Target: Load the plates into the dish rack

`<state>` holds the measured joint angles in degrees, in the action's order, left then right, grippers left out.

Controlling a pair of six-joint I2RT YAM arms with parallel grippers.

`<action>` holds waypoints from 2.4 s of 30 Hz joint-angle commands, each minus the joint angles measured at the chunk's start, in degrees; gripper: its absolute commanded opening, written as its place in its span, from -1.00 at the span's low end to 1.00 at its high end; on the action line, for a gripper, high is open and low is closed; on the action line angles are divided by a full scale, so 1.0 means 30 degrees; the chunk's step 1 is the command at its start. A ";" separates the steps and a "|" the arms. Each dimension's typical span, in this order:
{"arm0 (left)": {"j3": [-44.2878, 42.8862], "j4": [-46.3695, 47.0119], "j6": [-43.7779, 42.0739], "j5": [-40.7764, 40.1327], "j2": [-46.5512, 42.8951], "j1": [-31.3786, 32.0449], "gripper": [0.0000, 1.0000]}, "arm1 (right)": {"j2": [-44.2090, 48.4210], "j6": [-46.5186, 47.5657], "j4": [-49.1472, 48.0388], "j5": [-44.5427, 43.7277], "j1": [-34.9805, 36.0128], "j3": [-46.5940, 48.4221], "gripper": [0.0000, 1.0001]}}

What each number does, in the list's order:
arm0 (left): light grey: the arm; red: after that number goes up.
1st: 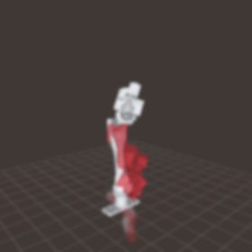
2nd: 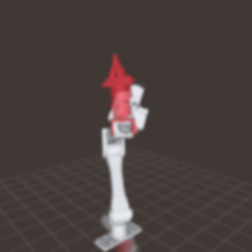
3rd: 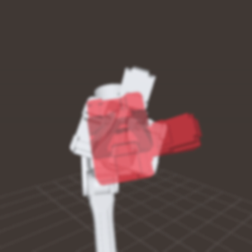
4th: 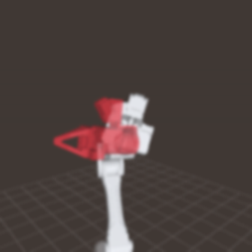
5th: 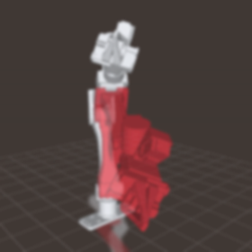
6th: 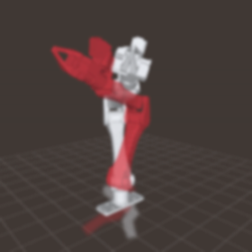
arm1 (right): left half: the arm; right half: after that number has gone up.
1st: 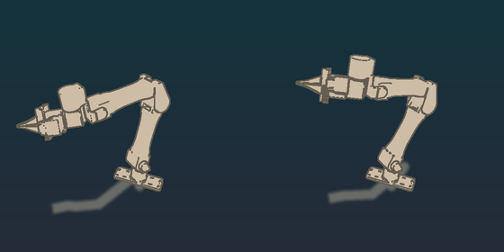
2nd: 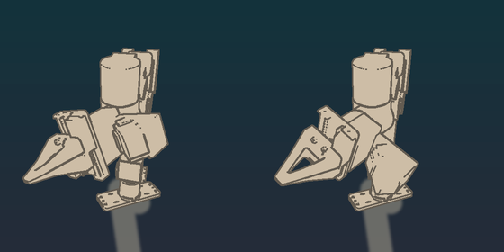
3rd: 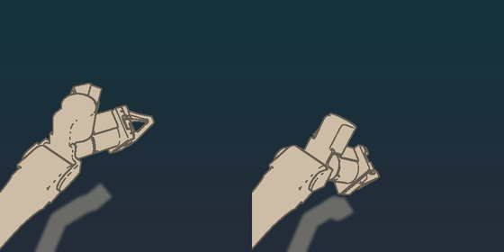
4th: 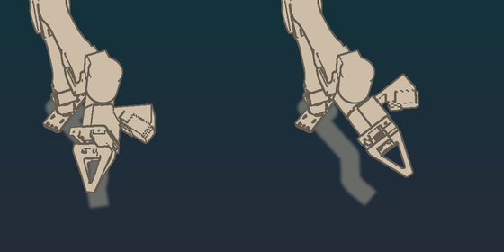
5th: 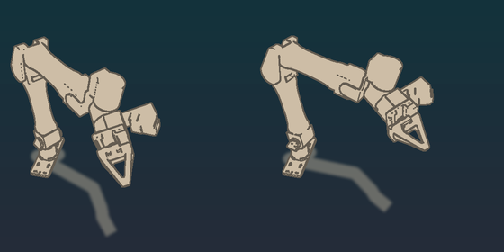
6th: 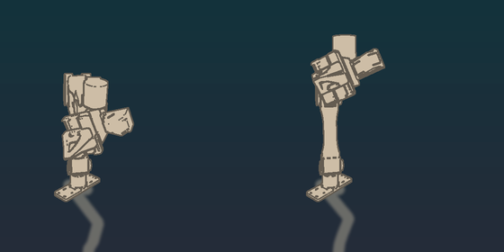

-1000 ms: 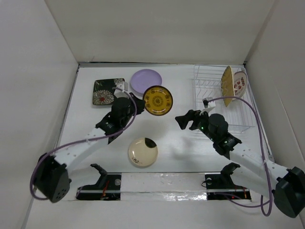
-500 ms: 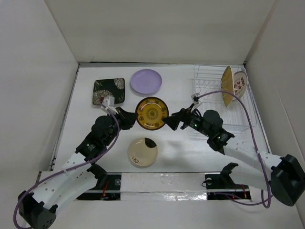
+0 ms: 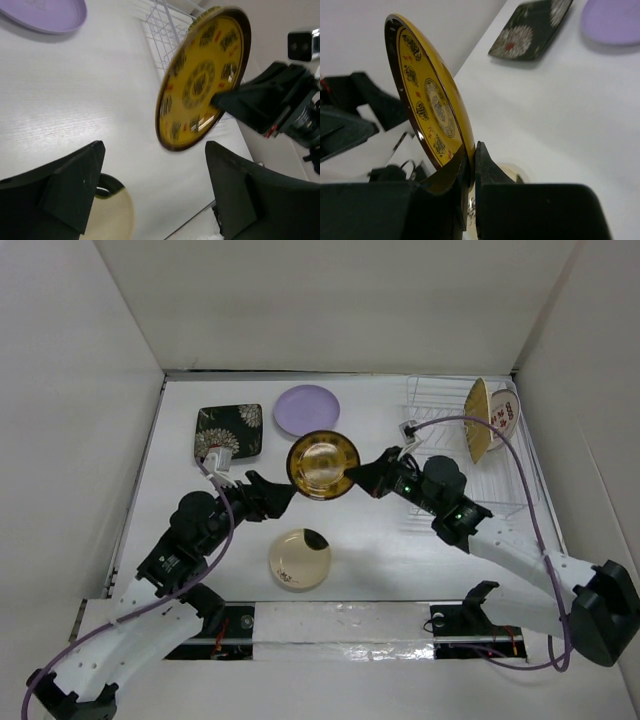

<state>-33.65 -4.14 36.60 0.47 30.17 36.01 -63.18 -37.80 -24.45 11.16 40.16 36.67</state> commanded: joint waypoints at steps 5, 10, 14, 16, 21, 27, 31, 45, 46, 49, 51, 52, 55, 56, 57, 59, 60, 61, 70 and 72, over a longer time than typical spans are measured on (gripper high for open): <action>-0.4104 -0.2748 -0.3291 0.0312 -0.2321 0.0097 0.54 | 0.0499 0.5819 0.8075 -1.0121 -0.3214 0.6669 -1.00; -0.2996 -0.2927 -0.4114 -0.0010 -0.3726 0.0097 0.44 | -0.1759 0.9080 0.9849 -1.7600 -0.5765 0.9133 -1.00; -0.1473 -0.2604 -0.4406 -0.0829 -0.4286 0.0097 0.41 | -0.4102 1.0515 1.1456 -1.8512 -0.7672 1.2114 -1.00; -0.1119 -0.2429 -0.4640 -0.1006 -0.4403 0.0097 0.40 | -0.5969 1.1074 1.1752 -1.9623 -0.8521 1.3057 -1.00; -0.0707 -0.1842 -0.5254 -0.0274 -0.4229 0.0097 0.39 | -0.9873 1.1949 1.3625 -2.1024 -0.9432 1.6192 -1.00; -0.0649 -0.1988 -0.5403 -0.0274 -0.4607 0.0097 0.39 | -1.2132 1.4356 1.3306 -2.3459 -0.9432 1.7515 -1.00; -0.0590 -0.1989 -0.5374 -0.0391 -0.5047 0.0097 0.39 | -1.2836 1.4710 1.3072 -2.4548 -0.9432 1.7135 -1.00; -0.0561 -0.2105 -0.5227 -0.0713 -0.4316 0.0097 0.39 | -1.3247 1.3949 1.2368 -2.2470 -0.8788 1.5582 -1.00; -0.0561 -0.2135 -0.5227 -0.0742 -0.4171 0.0097 0.39 | -1.3334 1.3861 1.2339 -2.2353 -0.8788 1.5378 -1.00; -0.0620 -0.2222 -0.5169 -0.0917 -0.3790 0.0097 0.36 | -1.3306 1.3276 1.2280 -2.1507 -0.9169 1.4938 -0.81; -0.0649 -0.2223 -0.5168 -0.1006 -0.3642 0.0097 0.34 | -1.3277 1.2867 1.2192 -2.1211 -0.9343 1.4673 -0.64; -0.0649 -0.2252 -0.5140 -0.1151 -0.3410 0.0097 0.32 | -1.3248 1.2777 1.2221 -2.0949 -0.9344 1.4644 -0.59; -0.0737 -0.2398 -0.5022 -0.1328 -0.2563 0.0097 0.27 | -1.2957 1.1812 1.2572 -2.0684 -0.9344 1.4906 -0.28; -0.0766 -0.2457 -0.4993 -0.1329 -0.2239 0.0097 0.23 | -1.2752 1.1607 1.2689 -2.0479 -0.9344 1.4965 -0.18; -0.0824 -0.2515 -0.4877 -0.1329 -0.1946 0.0097 0.20 | -1.2488 1.1169 1.2835 -2.0303 -0.9141 1.4908 -0.01; -0.0883 -0.2574 -0.4817 -0.1329 -0.1008 0.0097 0.13 | -1.1347 1.0815 1.2662 -1.9368 -0.8936 1.4587 0.16; -0.0941 -0.2603 -0.4643 -0.1329 -0.0773 0.0097 0.10 | -1.0937 1.0407 1.2516 -1.9045 -0.8934 1.4382 0.27; -0.0971 -0.2633 -0.4554 -0.1329 -0.0191 0.0097 0.04 | -1.0034 1.0113 1.2543 -1.8491 -0.8557 1.3974 0.31; -0.1585 -0.3188 -0.3558 -0.1855 0.2858 0.0097 -0.74 | -0.2881 0.7389 0.9178 -0.9782 -0.3315 0.7913 -0.66; -0.2285 -0.3481 -0.3557 -0.2031 0.3241 0.0097 -0.86 | -0.2148 0.6541 0.8389 -0.6664 -0.1564 0.5949 -1.00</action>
<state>-36.03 -14.63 24.97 -4.16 38.81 35.99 -70.89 -13.10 6.13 -26.02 30.65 60.16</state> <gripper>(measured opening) 0.079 0.029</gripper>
